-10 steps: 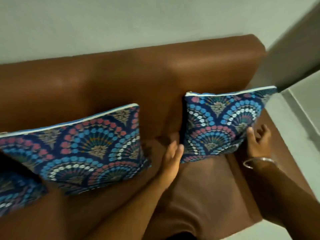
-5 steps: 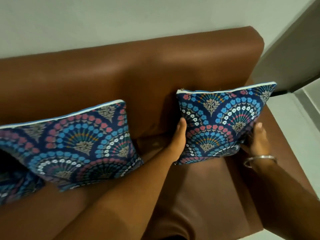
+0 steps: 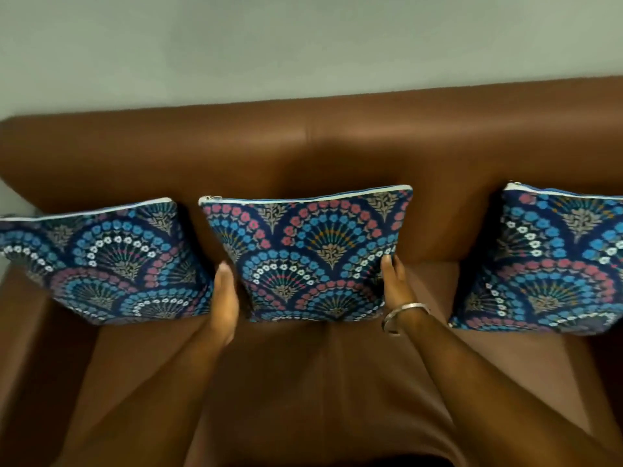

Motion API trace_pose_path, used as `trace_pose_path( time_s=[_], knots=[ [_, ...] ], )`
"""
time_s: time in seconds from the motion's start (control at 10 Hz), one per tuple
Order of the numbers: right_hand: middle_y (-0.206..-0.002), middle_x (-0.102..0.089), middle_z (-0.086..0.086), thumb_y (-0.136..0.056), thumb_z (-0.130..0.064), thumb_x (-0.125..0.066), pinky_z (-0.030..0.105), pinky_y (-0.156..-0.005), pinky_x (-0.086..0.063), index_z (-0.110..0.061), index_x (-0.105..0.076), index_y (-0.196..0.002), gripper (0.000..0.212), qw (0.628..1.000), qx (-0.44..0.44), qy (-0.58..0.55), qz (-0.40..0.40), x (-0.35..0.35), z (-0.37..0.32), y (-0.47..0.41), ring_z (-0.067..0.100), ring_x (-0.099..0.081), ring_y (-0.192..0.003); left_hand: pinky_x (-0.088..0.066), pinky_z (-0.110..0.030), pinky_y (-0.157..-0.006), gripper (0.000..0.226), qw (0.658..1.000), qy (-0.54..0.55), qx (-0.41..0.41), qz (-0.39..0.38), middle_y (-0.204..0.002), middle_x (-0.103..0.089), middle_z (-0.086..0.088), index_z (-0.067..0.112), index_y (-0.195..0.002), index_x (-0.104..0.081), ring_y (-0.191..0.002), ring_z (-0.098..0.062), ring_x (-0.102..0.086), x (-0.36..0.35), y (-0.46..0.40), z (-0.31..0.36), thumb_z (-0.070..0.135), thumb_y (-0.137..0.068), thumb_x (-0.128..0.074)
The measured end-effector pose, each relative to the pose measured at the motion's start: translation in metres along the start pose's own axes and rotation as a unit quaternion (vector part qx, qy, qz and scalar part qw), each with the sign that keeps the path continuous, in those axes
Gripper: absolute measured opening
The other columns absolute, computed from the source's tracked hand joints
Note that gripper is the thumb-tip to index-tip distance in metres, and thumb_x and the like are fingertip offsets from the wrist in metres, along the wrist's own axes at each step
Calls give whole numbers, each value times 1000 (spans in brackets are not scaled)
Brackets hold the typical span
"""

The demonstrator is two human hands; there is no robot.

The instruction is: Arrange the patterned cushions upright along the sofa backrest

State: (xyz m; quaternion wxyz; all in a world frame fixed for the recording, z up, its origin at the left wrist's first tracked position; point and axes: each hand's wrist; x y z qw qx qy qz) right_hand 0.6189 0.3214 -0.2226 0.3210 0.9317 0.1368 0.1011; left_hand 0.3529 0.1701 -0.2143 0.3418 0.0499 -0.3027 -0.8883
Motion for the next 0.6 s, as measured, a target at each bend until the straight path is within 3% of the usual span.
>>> trace_pose_path(
  time_s=[0.1, 0.2, 0.3, 0.4, 0.5, 0.6],
  knots=[
    [-152, -38, 10, -87, -67, -32, 47, -104, -38, -28, -26, -146, 71, 999, -34, 36, 9, -7, -10, -6, 37, -41, -132, -38, -56, -112, 89, 993, 18, 75, -85, -158, -41, 0, 38, -149, -39, -143, -26, -42, -6, -18, 26, 88, -77, -23],
    [-148, -43, 12, -86, -68, -30, 52, -105, -38, -25, -31, -142, 71, 998, -18, 49, 29, 1, -7, -8, 38, -45, -128, -27, -68, -115, 98, 991, 31, 85, -102, -160, -41, 0, 45, -142, -45, -146, -31, -38, -26, -15, 25, 98, -63, -25],
    [-148, -42, 11, -84, -71, -26, 45, -102, -38, -24, -31, -142, 75, 996, -23, 49, 68, 20, -6, -16, 32, -48, -124, -39, -59, -112, 97, 988, 31, 76, -130, -157, -45, 2, 44, -147, -41, -143, -26, -43, -53, -12, 23, 96, -68, -22],
    [-145, -46, 10, -84, -72, -28, 40, -95, -40, -27, -32, -140, 72, 998, -23, 28, 59, 29, 0, -21, 26, -51, -114, -52, -44, -97, 88, 992, 29, 57, -112, -155, -47, 0, 35, -154, -33, -135, -23, -50, -71, -9, 21, 84, -84, -14],
    [-152, -36, 10, -87, -68, -27, 47, -110, -33, -24, -22, -147, 75, 998, -36, 18, 52, 25, -3, -21, 33, -40, -133, -45, -43, -103, 87, 992, -1, 59, -107, -147, -47, 10, 34, -155, -31, -129, -14, -49, -57, -6, 22, 81, -84, -11],
    [-150, -40, 9, -93, -55, -35, 37, -108, -34, -18, -29, -146, 65, 996, 2, 17, 89, 26, -19, 5, 28, -42, -132, -36, -26, -101, 89, 993, -22, 34, -112, -149, -40, 15, 31, -158, -23, -139, -11, -39, -27, 16, 20, 80, -84, -14]
  ],
)
Point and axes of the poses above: each hand's wrist, its own y-axis away from the middle knuckle, its own x-axis out of the back of the hand, z = x × y
